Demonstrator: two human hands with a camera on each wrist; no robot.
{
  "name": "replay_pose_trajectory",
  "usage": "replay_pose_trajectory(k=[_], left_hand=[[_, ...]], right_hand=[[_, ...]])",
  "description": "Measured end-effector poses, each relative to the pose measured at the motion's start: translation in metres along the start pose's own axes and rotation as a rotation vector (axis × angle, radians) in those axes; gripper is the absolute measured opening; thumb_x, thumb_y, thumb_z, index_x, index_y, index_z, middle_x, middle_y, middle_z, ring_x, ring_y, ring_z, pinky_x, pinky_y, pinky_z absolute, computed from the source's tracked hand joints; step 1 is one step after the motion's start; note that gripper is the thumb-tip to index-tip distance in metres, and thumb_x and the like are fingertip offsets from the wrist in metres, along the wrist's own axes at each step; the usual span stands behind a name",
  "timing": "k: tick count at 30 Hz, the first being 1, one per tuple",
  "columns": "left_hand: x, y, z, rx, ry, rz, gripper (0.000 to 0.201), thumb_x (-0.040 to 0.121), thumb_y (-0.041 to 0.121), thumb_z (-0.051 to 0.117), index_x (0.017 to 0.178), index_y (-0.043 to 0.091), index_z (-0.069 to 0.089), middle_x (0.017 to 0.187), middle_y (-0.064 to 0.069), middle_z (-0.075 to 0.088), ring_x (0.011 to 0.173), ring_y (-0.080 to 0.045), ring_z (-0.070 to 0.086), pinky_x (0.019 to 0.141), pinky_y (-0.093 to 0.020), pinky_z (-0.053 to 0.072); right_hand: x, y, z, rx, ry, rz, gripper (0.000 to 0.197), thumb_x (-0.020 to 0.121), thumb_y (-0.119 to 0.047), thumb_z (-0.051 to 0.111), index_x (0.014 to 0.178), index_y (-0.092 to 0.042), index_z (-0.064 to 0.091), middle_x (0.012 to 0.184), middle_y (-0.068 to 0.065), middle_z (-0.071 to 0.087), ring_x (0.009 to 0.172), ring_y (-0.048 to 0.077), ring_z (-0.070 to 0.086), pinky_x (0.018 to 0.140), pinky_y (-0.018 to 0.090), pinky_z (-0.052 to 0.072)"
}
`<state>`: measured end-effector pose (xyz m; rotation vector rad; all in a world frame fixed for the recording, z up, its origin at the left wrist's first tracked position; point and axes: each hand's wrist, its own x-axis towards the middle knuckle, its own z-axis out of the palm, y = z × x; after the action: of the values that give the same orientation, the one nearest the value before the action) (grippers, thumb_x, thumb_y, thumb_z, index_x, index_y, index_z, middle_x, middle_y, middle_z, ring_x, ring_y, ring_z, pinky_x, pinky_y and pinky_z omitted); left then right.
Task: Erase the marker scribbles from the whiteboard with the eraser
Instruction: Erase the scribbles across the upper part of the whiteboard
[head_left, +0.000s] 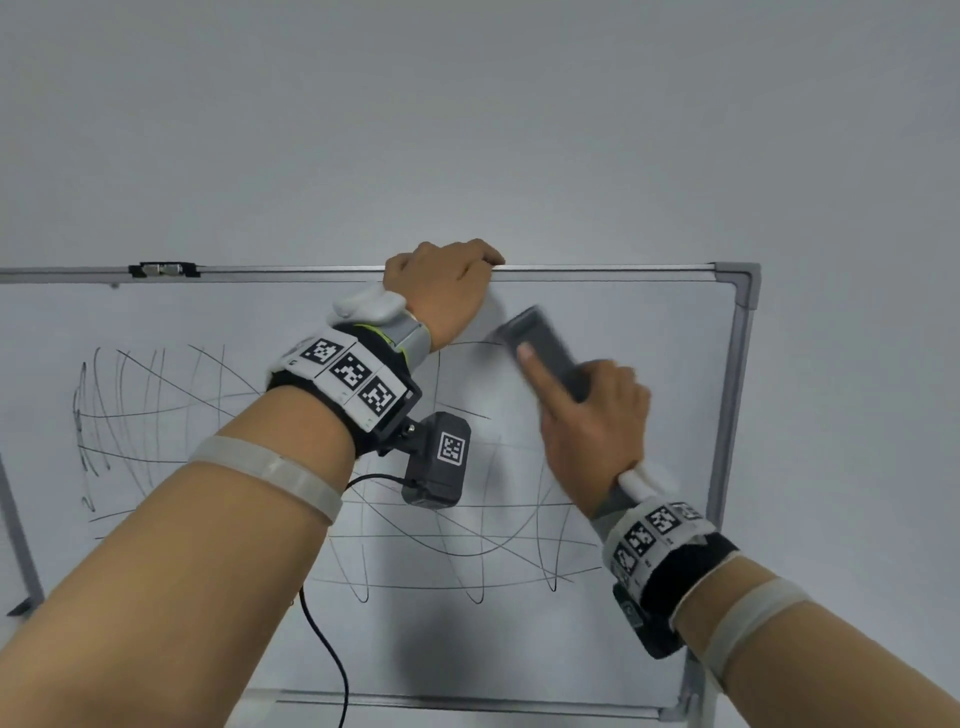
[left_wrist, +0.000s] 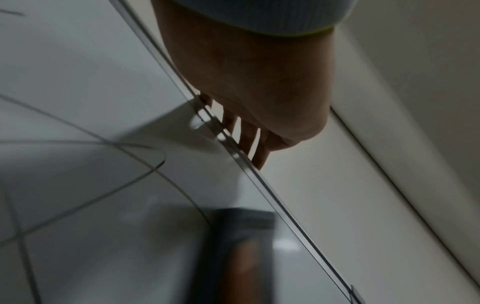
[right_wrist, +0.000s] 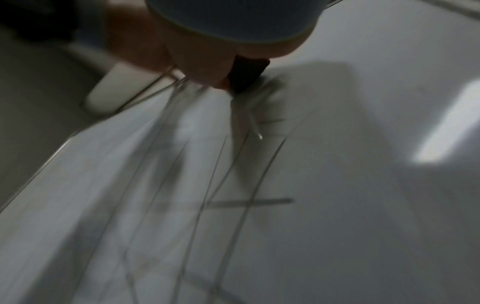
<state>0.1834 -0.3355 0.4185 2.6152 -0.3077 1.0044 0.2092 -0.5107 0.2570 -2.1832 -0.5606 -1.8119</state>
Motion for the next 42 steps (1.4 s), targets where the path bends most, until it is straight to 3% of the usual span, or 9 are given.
replay_pose_trajectory(k=[4,10,15,18,21,28,32,36,42], left_hand=[[0.005,-0.031,-0.021,0.038,-0.034,-0.106,0.054,0.091,0.033,0.02,0.123,0.036,0.064,0.124,0.01,0.069,0.118,-0.023,0.057,0.107,-0.043,0.036],[0.001,-0.092,-0.044,0.079,0.001,-0.19,0.062,0.086,0.033,0.018,0.126,0.035,0.065,0.131,0.005,0.066,0.121,-0.026,0.056,0.106,-0.042,0.04],[0.011,-0.122,-0.051,0.144,-0.029,-0.17,0.05,0.097,0.026,0.025,0.122,0.03,0.068,0.123,-0.007,0.066,0.112,-0.033,0.057,0.096,-0.042,0.043],[0.015,-0.137,-0.05,0.157,-0.033,-0.145,0.047,0.099,0.027,0.026,0.129,0.04,0.061,0.12,-0.005,0.067,0.11,-0.032,0.058,0.091,-0.039,0.039],[0.015,-0.142,-0.041,0.187,-0.032,-0.113,0.047,0.099,0.029,0.025,0.129,0.045,0.057,0.117,-0.001,0.065,0.116,-0.032,0.054,0.113,-0.047,0.027],[0.019,-0.158,-0.052,0.146,-0.056,-0.075,0.046,0.101,0.024,0.027,0.135,0.033,0.057,0.131,0.001,0.063,0.121,-0.027,0.053,0.102,-0.039,0.034],[0.022,-0.173,-0.063,0.212,-0.08,-0.064,0.045,0.102,0.023,0.028,0.132,0.033,0.059,0.118,-0.003,0.068,0.111,-0.028,0.057,0.099,-0.04,0.04],[0.018,-0.19,-0.067,0.293,-0.04,-0.06,0.047,0.099,0.03,0.025,0.126,0.046,0.06,0.111,0.008,0.069,0.114,-0.025,0.058,0.119,-0.049,0.014],[0.023,-0.202,-0.07,0.137,-0.019,-0.056,0.041,0.103,0.016,0.036,0.125,0.033,0.066,0.118,0.001,0.07,0.108,-0.028,0.06,0.089,-0.039,0.046]], right_hand=[[-0.024,-0.015,0.016,-0.034,-0.258,-0.56,0.085,0.077,-0.001,0.061,0.151,-0.039,0.042,0.105,0.007,0.049,0.09,0.027,0.044,0.084,0.044,0.036],[0.014,-0.042,0.033,-0.023,-0.033,0.212,0.071,0.085,-0.017,0.073,0.148,-0.04,0.048,0.099,0.012,0.048,0.086,0.029,0.044,0.077,0.042,0.034],[-0.005,-0.073,0.055,0.009,-0.202,-0.354,0.085,0.077,-0.007,0.072,0.149,-0.042,0.044,0.095,0.007,0.049,0.084,0.026,0.043,0.079,0.041,0.033],[0.015,-0.066,0.056,-0.001,-0.117,-0.014,0.083,0.079,-0.013,0.074,0.148,-0.046,0.043,0.096,0.008,0.049,0.085,0.028,0.044,0.082,0.041,0.032],[0.03,-0.079,0.058,0.032,0.042,0.445,0.077,0.082,-0.023,0.078,0.149,-0.04,0.046,0.099,0.014,0.047,0.086,0.032,0.047,0.078,0.044,0.038],[0.013,-0.154,0.09,0.022,-0.136,-0.069,0.077,0.081,-0.017,0.073,0.148,-0.043,0.046,0.092,0.006,0.047,0.08,0.026,0.042,0.075,0.04,0.034],[0.021,-0.117,0.077,0.035,-0.063,0.203,0.079,0.081,-0.015,0.075,0.145,-0.051,0.046,0.09,0.007,0.051,0.078,0.028,0.046,0.077,0.038,0.034],[0.025,-0.092,0.071,0.045,0.048,0.638,0.079,0.086,-0.026,0.074,0.152,-0.046,0.037,0.108,0.013,0.045,0.093,0.032,0.046,0.088,0.048,0.038],[0.045,-0.15,0.086,0.074,-0.034,0.415,0.083,0.079,-0.028,0.08,0.152,-0.04,0.042,0.096,0.011,0.046,0.084,0.03,0.046,0.077,0.042,0.038]])
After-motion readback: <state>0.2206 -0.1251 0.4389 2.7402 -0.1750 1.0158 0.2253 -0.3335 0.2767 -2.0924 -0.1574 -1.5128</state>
